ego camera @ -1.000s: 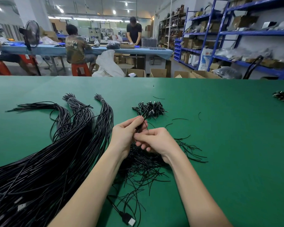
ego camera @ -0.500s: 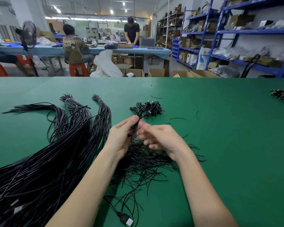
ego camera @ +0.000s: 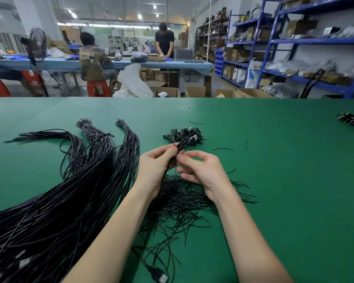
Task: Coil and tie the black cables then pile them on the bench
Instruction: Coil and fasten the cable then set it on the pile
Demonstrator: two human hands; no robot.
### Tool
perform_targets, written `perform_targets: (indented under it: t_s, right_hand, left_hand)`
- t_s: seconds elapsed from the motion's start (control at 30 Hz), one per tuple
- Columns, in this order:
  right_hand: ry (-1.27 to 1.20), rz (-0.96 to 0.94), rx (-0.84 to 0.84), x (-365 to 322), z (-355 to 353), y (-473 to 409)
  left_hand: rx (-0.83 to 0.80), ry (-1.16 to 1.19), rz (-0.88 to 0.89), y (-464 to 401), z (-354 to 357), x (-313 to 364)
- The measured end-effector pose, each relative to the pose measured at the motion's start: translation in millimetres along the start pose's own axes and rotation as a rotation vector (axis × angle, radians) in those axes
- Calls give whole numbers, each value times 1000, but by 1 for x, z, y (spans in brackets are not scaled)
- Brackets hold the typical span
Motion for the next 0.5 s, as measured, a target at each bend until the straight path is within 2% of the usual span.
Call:
perform_targets:
  t_s: [0.27, 0.5]
  right_hand:
    - [273, -192, 170, -8, -7, -2]
    - [343, -372, 176, -18, -7, -3]
  left_hand:
    - [-18, 14, -1, 1, 4, -4]
    - [-14, 62, -76, -2, 4, -6]
Point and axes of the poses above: each hand's wrist, its own y-axis away from the middle knuckle, its own z-axis out of the palm, x = y × z, the point moved 8 cm from there along -y, towards the middle knuckle, and after that the axes turned 2 degrees about x, right-handed, at the moved point
